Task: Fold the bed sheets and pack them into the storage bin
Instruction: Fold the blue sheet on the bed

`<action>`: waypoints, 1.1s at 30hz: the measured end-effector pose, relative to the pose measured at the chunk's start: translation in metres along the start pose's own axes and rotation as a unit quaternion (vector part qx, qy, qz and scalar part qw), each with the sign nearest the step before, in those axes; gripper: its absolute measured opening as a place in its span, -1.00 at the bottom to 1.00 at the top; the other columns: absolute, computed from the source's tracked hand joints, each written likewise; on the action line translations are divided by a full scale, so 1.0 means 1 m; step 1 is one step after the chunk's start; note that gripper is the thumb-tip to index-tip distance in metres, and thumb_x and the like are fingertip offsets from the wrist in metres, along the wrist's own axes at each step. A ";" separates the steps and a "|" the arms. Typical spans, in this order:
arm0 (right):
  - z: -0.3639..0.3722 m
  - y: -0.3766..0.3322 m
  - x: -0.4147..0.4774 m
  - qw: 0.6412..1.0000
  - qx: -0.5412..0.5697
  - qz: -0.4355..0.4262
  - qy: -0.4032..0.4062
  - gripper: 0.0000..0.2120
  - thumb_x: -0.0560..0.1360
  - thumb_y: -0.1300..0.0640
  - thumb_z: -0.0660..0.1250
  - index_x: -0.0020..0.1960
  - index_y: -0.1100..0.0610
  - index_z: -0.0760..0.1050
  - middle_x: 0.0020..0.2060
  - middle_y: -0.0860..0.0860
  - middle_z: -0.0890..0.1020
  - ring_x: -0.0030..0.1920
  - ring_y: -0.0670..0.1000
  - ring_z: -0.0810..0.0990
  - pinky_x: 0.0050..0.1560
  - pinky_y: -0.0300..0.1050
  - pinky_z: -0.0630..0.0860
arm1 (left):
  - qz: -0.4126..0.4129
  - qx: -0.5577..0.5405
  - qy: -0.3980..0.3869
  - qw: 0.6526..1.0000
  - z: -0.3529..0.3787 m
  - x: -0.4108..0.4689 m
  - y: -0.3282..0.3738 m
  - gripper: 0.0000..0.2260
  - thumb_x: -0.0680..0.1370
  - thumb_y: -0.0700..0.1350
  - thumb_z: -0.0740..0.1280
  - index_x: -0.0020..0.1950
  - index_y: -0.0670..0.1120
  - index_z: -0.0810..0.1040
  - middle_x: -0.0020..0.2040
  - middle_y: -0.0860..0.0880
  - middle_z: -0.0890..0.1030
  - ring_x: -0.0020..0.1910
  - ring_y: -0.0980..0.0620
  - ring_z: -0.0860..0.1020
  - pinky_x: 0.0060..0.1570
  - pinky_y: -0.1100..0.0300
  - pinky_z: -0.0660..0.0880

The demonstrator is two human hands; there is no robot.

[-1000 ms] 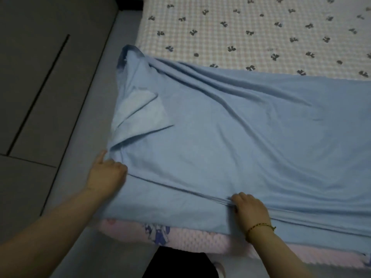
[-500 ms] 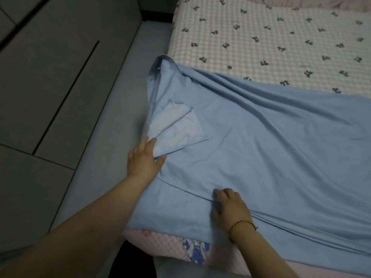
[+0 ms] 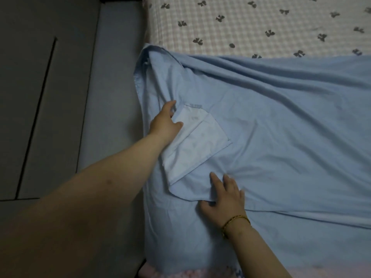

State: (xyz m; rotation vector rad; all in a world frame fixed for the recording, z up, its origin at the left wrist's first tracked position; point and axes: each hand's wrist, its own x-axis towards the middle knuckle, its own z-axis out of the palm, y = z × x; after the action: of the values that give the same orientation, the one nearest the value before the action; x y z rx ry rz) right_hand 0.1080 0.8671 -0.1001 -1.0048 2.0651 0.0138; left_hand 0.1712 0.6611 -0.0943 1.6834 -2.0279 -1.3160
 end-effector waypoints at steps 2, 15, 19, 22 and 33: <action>-0.005 -0.007 0.000 0.999 0.027 0.015 -0.010 -0.05 0.11 -0.31 -0.06 0.49 -0.15 -0.17 0.50 0.02 -0.06 0.51 0.05 -0.12 0.46 0.13 -0.16 | 0.010 -0.009 -0.002 1.000 0.002 -0.002 -0.005 -0.52 0.51 -0.25 0.30 0.41 -0.07 0.28 0.28 -0.16 0.47 0.22 -0.08 0.46 0.12 0.25 0.35; -0.046 -0.098 0.054 0.749 0.633 0.031 0.192 -0.65 0.47 0.42 0.21 0.15 0.09 0.37 -0.24 -0.08 0.61 -0.18 -0.16 0.53 -0.05 -0.28 0.44 | 0.016 -0.232 0.048 0.971 -0.036 -0.073 -0.030 -0.50 0.50 -0.46 0.20 0.23 0.10 0.33 0.18 0.01 0.46 0.15 0.11 0.42 0.10 0.33 0.42; -0.018 -0.128 0.043 0.888 0.372 -0.168 0.213 -0.80 0.44 0.40 0.21 -0.18 0.18 0.55 -0.28 0.07 0.59 -0.24 -0.07 0.50 -0.21 -0.28 0.37 | -0.043 -0.294 0.064 0.953 -0.051 -0.085 -0.039 -0.72 0.57 -0.32 0.17 0.07 0.00 0.55 -0.17 0.11 0.63 -0.18 0.16 0.53 -0.01 0.26 0.47; -0.002 -0.143 0.039 0.886 0.190 -0.303 0.295 -0.75 0.32 0.30 0.18 -0.19 0.24 0.64 -0.37 0.14 0.65 -0.31 0.10 0.60 -0.23 -0.26 0.34 | -0.079 -0.283 0.095 0.951 -0.059 -0.093 -0.047 -0.76 0.57 -0.14 0.22 -0.28 -0.03 0.55 -0.46 0.16 0.59 -0.38 0.29 0.53 -0.15 0.33 0.48; 0.027 -0.056 0.017 0.861 -0.147 -0.321 0.366 -0.31 0.15 -0.11 0.40 0.20 0.10 0.34 0.00 0.11 0.65 0.04 0.03 0.42 0.17 -0.04 0.22 | -0.191 -0.377 0.234 0.876 -0.090 -0.083 -0.072 -0.81 0.52 -0.26 0.33 -0.29 -0.15 0.43 -0.20 -0.06 0.45 -0.21 0.01 0.44 -0.28 0.22 0.48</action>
State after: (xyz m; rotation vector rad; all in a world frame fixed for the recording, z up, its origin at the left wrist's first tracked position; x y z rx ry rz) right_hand 0.1572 0.8271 -0.1115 -2.1080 2.2901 -0.4806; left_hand 0.3061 0.6916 -0.0625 1.7804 -0.7710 -1.3647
